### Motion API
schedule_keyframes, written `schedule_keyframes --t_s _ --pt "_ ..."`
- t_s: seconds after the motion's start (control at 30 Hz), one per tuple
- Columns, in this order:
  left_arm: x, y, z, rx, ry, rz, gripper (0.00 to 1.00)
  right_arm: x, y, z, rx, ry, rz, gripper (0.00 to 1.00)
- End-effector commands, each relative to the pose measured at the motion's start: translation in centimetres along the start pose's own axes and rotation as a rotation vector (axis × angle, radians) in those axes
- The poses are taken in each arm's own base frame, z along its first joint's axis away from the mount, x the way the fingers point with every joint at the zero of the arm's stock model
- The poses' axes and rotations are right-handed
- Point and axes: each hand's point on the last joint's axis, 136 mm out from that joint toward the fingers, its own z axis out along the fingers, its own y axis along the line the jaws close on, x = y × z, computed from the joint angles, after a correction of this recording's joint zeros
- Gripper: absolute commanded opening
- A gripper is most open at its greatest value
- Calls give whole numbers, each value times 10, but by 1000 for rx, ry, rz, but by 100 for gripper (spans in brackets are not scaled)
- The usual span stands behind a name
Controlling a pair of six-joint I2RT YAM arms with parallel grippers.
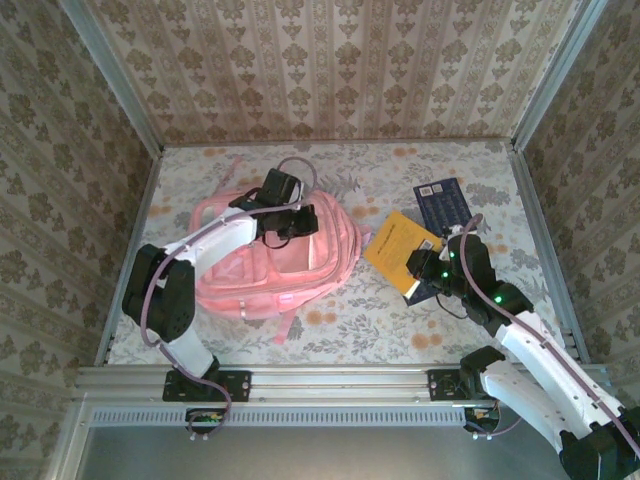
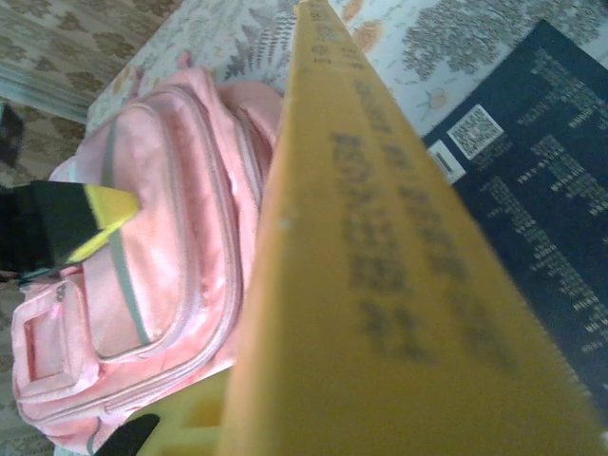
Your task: Pack the student bag
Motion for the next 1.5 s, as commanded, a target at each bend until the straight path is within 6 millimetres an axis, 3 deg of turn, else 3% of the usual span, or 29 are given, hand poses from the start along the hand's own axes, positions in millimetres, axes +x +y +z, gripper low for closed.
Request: schedule_keyframes --t_s 0.0,0.2,0.4,0.57,0.8,0.97,1.13,1.27,1.47 --pt "-11 -31 -45 66 -26 139 0 -28 6 -20 50 -100 38 7" --pt "-6 -56 -93 145 -1 220 0 -38 3 -34 156 -82 -155 0" --pt "10 -77 -133 223 34 303 0 -32 48 -44 -74 -47 -240 0" --pt "13 -89 -172 269 -31 366 0 -4 92 -44 -326 146 -269 0" --pt "4 -88 -214 337 -114 353 0 8 120 -48 -505 239 -182 0" --pt "2 -109 -222 530 -104 332 0 9 133 -39 -602 280 -50 0" --pt "-7 -112 -221 562 -110 325 0 7 146 -16 -694 351 120 0" --pt "-15 -116 -218 588 -111 327 0 8 152 10 -707 375 154 0" --pt "-34 -123 -216 598 -135 341 0 32 178 60 -699 462 124 0"
